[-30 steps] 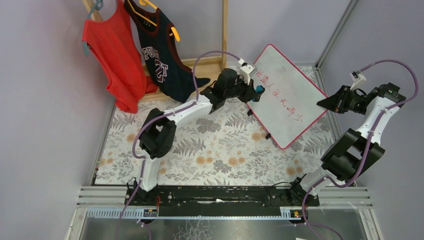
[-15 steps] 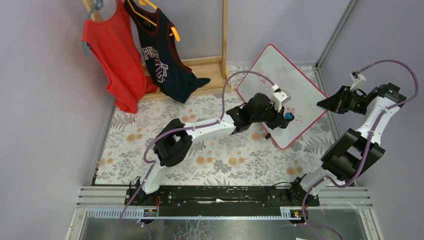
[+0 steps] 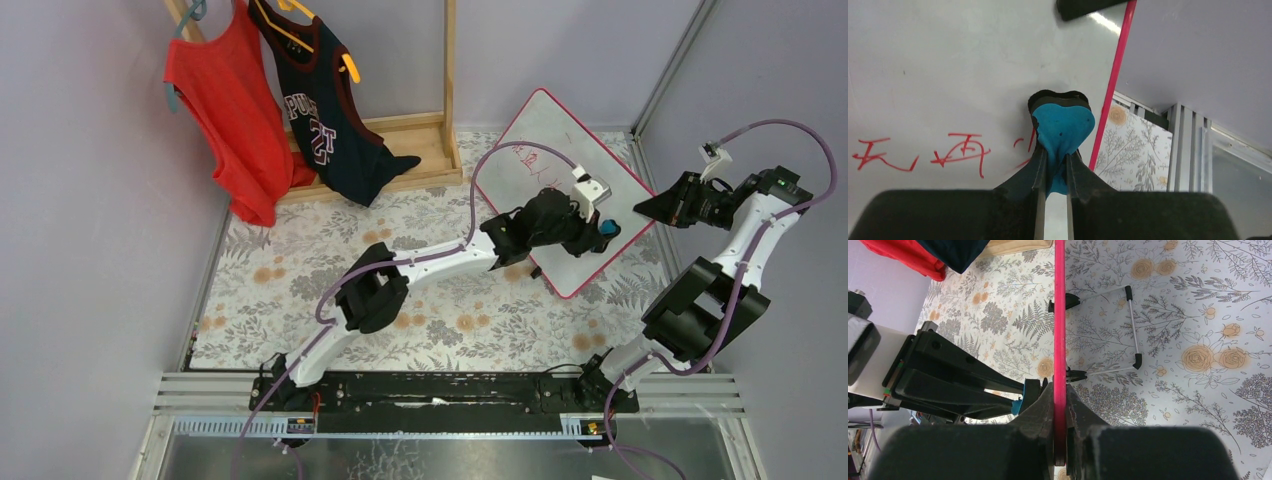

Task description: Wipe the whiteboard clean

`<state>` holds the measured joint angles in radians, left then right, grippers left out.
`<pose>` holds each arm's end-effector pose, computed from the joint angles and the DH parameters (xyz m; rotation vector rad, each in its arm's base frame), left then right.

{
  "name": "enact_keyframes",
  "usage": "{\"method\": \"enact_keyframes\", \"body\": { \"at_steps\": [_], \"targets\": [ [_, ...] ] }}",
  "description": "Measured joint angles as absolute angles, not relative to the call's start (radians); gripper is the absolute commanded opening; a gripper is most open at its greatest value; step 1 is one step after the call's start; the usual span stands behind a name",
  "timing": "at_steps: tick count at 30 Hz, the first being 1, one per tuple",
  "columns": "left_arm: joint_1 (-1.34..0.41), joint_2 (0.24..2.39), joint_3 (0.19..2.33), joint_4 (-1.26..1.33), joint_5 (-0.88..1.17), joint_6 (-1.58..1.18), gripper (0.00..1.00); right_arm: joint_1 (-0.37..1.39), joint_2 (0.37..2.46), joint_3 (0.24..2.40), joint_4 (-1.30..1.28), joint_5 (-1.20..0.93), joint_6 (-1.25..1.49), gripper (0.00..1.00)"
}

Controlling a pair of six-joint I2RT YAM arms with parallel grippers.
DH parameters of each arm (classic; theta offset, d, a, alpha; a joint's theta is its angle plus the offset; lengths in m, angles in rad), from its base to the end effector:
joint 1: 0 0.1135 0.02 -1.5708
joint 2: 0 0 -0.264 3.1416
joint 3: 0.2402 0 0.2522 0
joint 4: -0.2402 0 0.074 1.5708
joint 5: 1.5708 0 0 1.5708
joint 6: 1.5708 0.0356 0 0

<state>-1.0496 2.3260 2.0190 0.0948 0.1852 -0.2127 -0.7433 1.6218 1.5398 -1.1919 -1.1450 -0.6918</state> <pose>0.2727 -0.4882 0.2659 0.9045 1.6823 -1.0504 0.2490 -0.1849 0.3321 -0.1454 2.0636 0.7974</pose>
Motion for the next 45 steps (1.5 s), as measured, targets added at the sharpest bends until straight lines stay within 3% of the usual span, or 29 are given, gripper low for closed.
{"method": "enact_keyframes", "body": {
  "at_steps": [15, 36, 45],
  "targets": [
    [-1.053, 2.404, 2.163, 0.034, 0.173, -0.208, 0.00, -0.741, 1.631, 1.571, -1.226, -1.133, -0.719, 0.00],
    [-0.895, 2.406, 2.152, -0.010, 0.154, -0.255, 0.00, -0.738, 1.641, 1.572, -1.226, -1.135, -0.725, 0.00],
    [-0.920, 2.406, 2.147, -0.019, 0.094, -0.249, 0.00, -0.743, 1.641, 1.572, -1.229, -1.129, -0.724, 0.00]
  ]
}}
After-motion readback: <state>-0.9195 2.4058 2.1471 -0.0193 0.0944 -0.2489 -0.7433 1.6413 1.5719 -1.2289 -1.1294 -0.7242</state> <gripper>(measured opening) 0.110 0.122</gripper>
